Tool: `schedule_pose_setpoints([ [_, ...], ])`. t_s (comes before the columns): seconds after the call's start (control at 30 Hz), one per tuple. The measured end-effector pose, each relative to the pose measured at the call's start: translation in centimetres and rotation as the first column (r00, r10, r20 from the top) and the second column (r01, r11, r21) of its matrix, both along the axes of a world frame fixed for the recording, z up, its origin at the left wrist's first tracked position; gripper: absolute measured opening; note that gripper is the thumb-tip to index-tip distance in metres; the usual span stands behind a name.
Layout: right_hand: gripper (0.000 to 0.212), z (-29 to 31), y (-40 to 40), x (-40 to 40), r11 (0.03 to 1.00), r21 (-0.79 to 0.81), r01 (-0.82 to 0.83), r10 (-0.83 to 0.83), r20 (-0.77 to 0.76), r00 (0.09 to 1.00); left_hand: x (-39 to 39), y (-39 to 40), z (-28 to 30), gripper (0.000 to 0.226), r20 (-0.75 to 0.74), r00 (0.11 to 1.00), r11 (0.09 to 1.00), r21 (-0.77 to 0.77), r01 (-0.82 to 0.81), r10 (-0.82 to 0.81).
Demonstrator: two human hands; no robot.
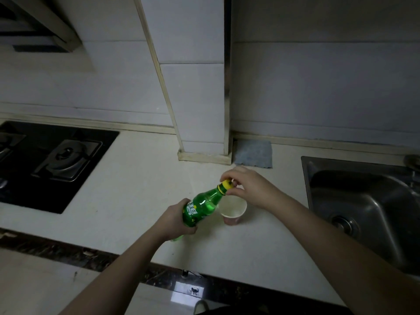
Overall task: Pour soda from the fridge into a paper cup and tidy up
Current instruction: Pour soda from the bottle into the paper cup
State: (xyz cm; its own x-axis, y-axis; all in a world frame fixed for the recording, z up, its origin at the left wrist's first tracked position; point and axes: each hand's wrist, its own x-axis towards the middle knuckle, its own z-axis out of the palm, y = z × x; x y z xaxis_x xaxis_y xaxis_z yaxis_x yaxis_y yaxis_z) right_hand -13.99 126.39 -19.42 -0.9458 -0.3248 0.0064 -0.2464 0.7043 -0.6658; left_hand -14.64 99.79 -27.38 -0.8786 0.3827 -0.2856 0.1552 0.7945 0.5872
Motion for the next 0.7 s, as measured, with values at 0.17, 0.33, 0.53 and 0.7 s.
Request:
schedule_pose_setpoints([
  [0.17,0.032,-1.8,2.2,0.6,0.986,-0.107,0.129,-0.129,0.008,0.992,0.5,-0.5,-0.2,0.06,0.004,1.0,0.997,-0.066,-0.026,0.026],
  [0.33,0.03,-4.1,2.9,1.7,0.971,-0.095,0.218,-0.209,0.102,0.973,0.5,-0.6,0.0,0.061,0.019,1.0,0.987,-0.163,-0.011,0.015],
  [0.53,0.03,-5.7,2.6,2.4,0.952,-0.108,0.285,-0.267,0.158,0.951,0.3,-0.4,0.7,0.061,0.027,0.999,0.963,-0.268,0.042,-0.037],
  [0.7,0.03,-6.4,2.8,2.7,0.932,-0.122,0.34,-0.317,0.176,0.932,0.2,-0.2,1.5,0.063,0.024,0.997,0.935,-0.345,0.079,-0.075],
])
